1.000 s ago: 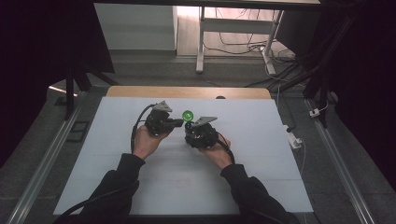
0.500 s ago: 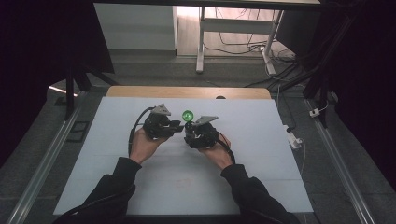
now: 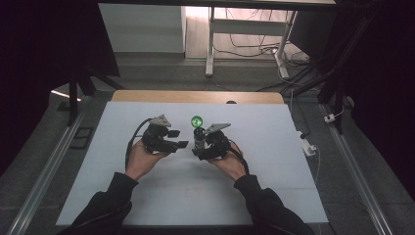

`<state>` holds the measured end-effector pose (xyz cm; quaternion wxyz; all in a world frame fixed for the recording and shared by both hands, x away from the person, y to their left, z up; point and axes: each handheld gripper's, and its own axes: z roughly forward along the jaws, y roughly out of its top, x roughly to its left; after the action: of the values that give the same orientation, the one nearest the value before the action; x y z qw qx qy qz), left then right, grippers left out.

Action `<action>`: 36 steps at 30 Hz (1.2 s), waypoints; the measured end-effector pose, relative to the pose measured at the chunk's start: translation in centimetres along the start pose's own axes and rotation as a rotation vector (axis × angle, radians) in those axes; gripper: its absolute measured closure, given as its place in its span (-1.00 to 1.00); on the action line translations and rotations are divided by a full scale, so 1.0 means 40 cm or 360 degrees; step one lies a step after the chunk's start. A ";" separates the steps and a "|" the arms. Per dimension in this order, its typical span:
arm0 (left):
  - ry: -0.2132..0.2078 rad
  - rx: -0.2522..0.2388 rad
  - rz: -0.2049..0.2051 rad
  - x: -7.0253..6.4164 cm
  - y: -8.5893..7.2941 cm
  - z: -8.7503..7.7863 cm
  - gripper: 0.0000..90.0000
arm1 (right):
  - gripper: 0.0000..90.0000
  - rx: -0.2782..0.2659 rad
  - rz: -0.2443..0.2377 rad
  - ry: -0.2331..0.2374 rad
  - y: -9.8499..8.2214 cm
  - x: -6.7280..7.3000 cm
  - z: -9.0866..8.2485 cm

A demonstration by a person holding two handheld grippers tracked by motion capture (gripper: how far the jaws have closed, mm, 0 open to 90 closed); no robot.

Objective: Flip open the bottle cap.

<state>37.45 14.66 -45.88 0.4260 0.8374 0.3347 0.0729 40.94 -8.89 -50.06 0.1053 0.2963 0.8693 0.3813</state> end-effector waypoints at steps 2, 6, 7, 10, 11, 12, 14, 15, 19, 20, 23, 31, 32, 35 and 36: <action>-0.0004 0.0005 -0.0003 -0.002 -0.008 -0.004 -0.32 | -0.51 0.0009 0.0015 0.0021 -0.002 0.001 -0.004; -0.0022 0.0011 -0.0030 -0.005 -0.019 -0.014 -0.51 | -0.55 0.0019 0.0029 0.0050 -0.005 0.005 -0.013; -0.0016 0.0009 -0.0035 -0.007 -0.022 -0.017 -0.54 | -0.56 0.0020 0.0027 0.0055 -0.006 0.007 -0.016; -0.0028 0.0010 -0.0051 -0.012 -0.031 -0.026 -0.62 | -0.58 0.0027 0.0030 0.0073 -0.008 0.012 -0.025; -0.0024 0.0009 -0.0060 -0.014 -0.035 -0.029 -0.66 | -0.60 0.0027 0.0024 0.0068 -0.009 0.014 -0.028; -0.0027 0.0016 -0.0064 -0.016 -0.039 -0.032 -0.67 | -0.61 0.0040 0.0014 0.0071 -0.009 0.016 -0.031; -0.0034 0.0024 -0.0076 -0.020 -0.048 -0.038 -0.70 | -0.63 0.0050 0.0004 0.0073 -0.013 0.018 -0.039; -0.0035 0.0030 -0.0083 -0.023 -0.053 -0.042 -0.73 | -0.64 0.0053 0.0013 0.0077 -0.015 0.019 -0.042; -0.0031 0.0048 -0.0084 -0.036 -0.071 -0.060 -0.79 | -0.75 0.0052 0.0022 0.0077 -0.021 0.022 -0.060; -0.0034 0.0051 -0.0084 -0.039 -0.076 -0.066 -0.80 | -0.75 0.0049 0.0026 0.0075 -0.022 0.025 -0.065; -0.0039 0.0045 -0.0091 -0.049 -0.093 -0.085 -0.86 | -0.81 0.0032 0.0024 0.0083 -0.031 0.032 -0.087; -0.0004 0.0016 -0.0119 -0.071 -0.148 -0.150 -0.99 | -0.97 -0.0006 0.0009 0.0080 -0.059 0.055 -0.146; -0.0001 0.0007 -0.0126 -0.073 -0.156 -0.159 -1.00 | -0.97 -0.0007 0.0007 0.0092 -0.063 0.058 -0.154; 0.0007 -0.0032 -0.0159 -0.077 -0.181 -0.186 -1.00 | -0.97 -0.0019 0.0002 0.0124 -0.075 0.068 -0.179; 0.0013 -0.0044 -0.0167 -0.079 -0.189 -0.195 -1.00 | -0.97 -0.0024 0.0002 0.0135 -0.079 0.071 -0.188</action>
<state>28.08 21.01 -46.25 0.4394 0.8124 0.3789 0.0584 34.22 -13.38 -47.08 0.0703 0.2796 0.8699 0.4002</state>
